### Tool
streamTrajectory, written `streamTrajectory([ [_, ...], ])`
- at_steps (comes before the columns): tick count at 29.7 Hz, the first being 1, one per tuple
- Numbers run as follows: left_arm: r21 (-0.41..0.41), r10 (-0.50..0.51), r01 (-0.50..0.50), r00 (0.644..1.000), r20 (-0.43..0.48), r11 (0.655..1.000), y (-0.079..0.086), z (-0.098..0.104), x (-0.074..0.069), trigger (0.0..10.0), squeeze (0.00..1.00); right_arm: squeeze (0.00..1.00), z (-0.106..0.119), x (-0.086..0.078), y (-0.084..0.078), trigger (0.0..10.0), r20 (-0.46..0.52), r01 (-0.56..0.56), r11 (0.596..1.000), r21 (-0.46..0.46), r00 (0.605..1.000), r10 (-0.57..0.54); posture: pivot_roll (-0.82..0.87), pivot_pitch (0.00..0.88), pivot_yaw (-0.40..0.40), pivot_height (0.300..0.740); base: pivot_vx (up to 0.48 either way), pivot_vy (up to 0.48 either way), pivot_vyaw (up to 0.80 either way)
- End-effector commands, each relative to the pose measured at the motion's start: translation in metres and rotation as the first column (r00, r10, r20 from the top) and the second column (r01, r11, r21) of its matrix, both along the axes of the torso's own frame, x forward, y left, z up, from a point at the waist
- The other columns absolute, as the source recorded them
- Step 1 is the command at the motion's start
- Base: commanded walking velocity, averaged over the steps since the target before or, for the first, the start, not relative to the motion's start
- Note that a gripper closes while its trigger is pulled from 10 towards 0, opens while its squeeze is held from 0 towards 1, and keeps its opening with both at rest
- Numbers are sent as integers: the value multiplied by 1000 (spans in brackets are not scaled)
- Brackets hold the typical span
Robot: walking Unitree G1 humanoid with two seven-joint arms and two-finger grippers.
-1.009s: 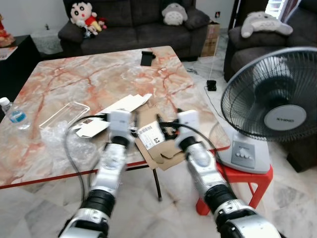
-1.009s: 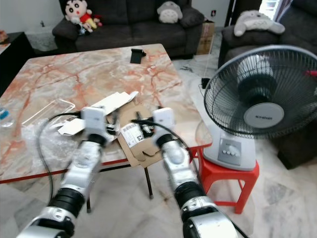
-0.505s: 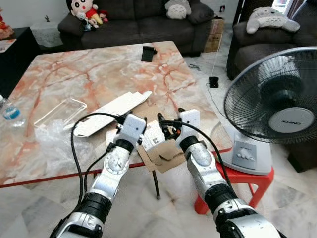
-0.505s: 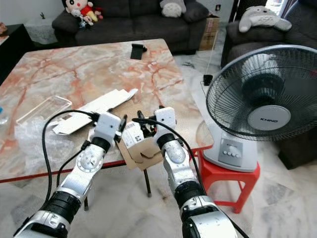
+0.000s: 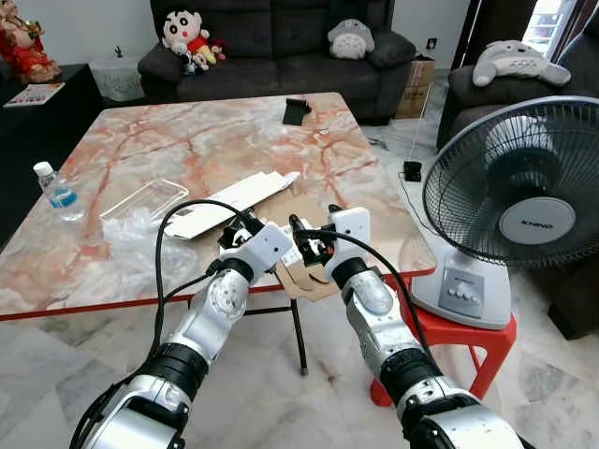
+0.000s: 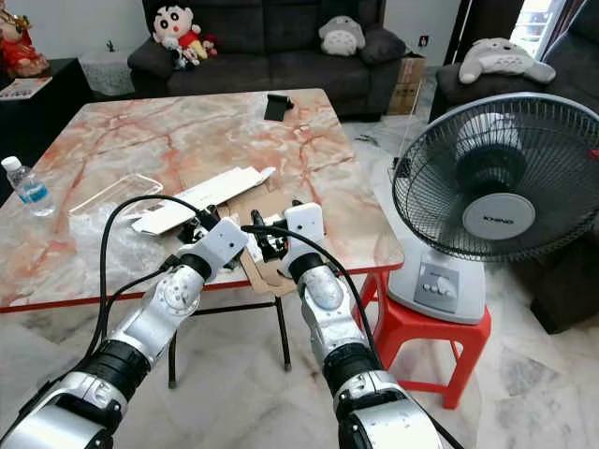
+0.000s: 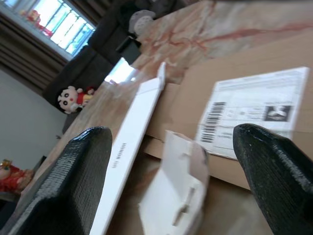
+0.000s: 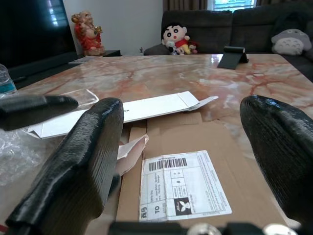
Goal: Picking trash to rubbish bin
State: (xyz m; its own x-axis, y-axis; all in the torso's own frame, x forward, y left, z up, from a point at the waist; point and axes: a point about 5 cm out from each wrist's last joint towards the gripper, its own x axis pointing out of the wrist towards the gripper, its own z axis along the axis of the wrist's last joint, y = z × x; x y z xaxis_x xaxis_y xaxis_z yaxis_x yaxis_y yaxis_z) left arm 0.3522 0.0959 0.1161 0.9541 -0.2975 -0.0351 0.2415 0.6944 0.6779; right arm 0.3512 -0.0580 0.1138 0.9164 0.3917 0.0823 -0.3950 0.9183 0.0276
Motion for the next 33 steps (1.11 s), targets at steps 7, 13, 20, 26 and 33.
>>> streamTrajectory([
  [7,43,24,-25,999,26,999,1,7,9,10000,0,0,0,0,1,10000,-1,-1,1000,-8,1000,1,44,32,31,740,0,0,0],
  [13,67,25,-26,999,20,997,0,5,11,10000,0,0,-2,-2,3,10000,-5,-7,1000,-6,1000,7,46,38,31,740,0,0,0],
  [20,80,31,-33,999,23,996,-1,9,16,10000,0,0,-5,-5,2,10000,-7,-4,1000,-1,1000,4,41,57,37,740,0,0,0],
  [26,81,30,-33,999,28,996,-4,11,17,10000,0,0,-13,-13,3,10000,-19,-5,1000,4,1000,5,39,80,46,740,0,0,0],
  [33,140,51,-54,998,23,989,-6,7,18,10000,0,0,-19,-21,4,10000,-31,-3,1000,13,1000,3,24,110,58,740,0,0,0],
])
